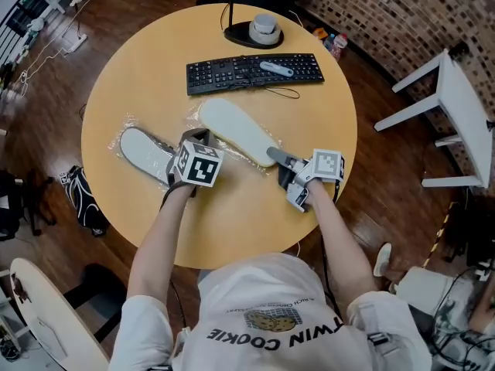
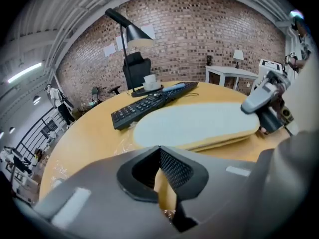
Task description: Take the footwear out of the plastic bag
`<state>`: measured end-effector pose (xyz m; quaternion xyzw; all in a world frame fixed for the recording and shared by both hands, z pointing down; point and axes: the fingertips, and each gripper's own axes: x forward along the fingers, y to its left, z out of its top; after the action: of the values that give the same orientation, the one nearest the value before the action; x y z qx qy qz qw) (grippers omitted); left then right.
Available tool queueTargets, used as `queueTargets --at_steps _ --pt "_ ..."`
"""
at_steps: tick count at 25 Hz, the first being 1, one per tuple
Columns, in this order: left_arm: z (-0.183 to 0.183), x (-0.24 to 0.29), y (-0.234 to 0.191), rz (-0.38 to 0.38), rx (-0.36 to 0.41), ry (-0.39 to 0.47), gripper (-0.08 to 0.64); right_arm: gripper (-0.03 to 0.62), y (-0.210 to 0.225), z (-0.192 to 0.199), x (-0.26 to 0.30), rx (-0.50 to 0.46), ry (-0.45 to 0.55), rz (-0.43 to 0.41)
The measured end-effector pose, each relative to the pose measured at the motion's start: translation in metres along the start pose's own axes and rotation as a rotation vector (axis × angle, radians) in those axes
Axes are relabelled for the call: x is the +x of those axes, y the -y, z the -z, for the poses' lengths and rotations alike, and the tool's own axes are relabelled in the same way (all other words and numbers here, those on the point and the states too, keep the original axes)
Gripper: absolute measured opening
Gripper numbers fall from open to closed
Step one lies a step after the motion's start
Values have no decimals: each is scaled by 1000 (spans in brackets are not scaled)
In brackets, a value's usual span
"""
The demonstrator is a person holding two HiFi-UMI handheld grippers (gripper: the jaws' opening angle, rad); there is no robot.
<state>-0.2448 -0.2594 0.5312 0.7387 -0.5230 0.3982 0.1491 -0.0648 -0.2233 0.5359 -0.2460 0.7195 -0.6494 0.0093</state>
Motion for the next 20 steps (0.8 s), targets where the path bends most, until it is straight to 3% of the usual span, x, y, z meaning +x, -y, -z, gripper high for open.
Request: queueTargets --at_steps 3,8,14,20 --pt "-15 -18 2 7 -33 70 2 105 1 6 6 -42 -3 40" --pt "-31 -43 21 73 -85 142 2 220 -1 13 13 -133 -3 139" --pt "-37 -66 55 163 -103 199 2 259 10 16 6 -263 26 364" --pt "-38 -79 78 226 -134 233 2 264 9 19 -11 -342 64 438"
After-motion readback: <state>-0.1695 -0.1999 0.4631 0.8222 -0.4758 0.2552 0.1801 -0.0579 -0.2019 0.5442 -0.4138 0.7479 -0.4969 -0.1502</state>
